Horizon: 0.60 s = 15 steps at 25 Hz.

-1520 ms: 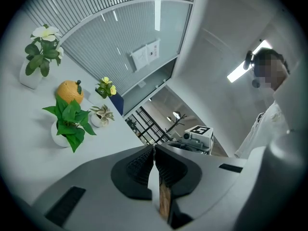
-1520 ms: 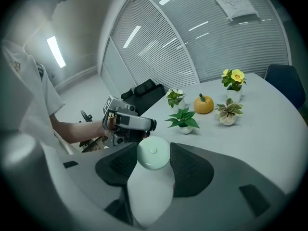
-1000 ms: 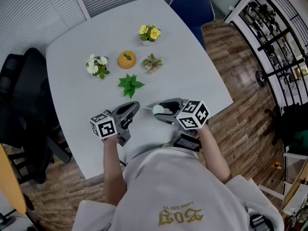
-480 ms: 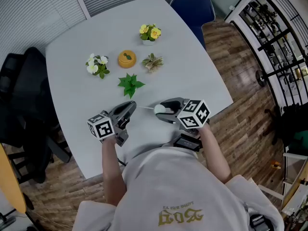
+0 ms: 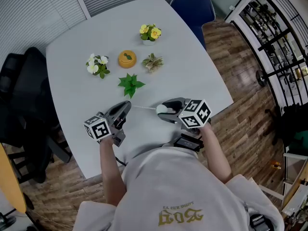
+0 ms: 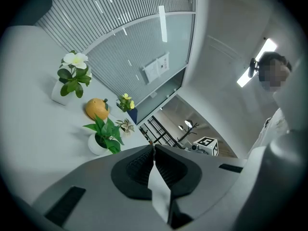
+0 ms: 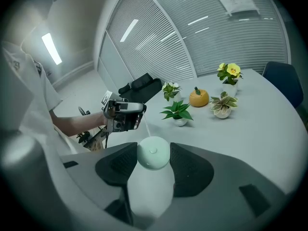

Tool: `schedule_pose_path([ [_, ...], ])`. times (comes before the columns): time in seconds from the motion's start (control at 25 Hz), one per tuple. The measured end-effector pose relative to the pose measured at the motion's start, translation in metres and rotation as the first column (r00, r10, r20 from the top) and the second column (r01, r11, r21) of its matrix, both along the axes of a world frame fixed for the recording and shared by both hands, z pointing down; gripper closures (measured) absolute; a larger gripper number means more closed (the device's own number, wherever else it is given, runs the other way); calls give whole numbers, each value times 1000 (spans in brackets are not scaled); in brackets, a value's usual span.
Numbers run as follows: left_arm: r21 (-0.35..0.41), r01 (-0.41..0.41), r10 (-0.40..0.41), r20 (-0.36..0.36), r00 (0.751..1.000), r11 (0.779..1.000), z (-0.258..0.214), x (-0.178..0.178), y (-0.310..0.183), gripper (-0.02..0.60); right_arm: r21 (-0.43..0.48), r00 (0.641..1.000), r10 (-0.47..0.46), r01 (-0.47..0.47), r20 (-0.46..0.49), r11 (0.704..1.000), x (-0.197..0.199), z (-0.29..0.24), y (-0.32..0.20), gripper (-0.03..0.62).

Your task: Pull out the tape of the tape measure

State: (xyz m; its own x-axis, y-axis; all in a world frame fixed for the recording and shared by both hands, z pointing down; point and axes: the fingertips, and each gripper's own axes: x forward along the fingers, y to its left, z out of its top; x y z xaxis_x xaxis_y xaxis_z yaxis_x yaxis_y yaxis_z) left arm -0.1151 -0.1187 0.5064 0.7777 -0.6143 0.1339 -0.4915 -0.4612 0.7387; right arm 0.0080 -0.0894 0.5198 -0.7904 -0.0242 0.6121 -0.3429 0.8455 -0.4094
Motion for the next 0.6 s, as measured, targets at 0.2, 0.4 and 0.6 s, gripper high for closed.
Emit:
schedule_pose_path([
  [0.2, -4, 19, -19, 6, 1000, 1000, 2, -7, 0, 569, 0, 1000, 6, -6, -7, 1000, 4, 2, 0, 366],
  [0.4, -2, 28, -28, 11, 1000, 1000, 3, -11, 0, 569, -1, 1000, 10, -10, -13, 1000, 8, 3, -1, 367],
  [0.6, -10, 40, -40, 12, 999, 999, 4, -15, 1, 569, 0, 1000, 9, -9, -14, 1000, 8, 2, -2, 366],
])
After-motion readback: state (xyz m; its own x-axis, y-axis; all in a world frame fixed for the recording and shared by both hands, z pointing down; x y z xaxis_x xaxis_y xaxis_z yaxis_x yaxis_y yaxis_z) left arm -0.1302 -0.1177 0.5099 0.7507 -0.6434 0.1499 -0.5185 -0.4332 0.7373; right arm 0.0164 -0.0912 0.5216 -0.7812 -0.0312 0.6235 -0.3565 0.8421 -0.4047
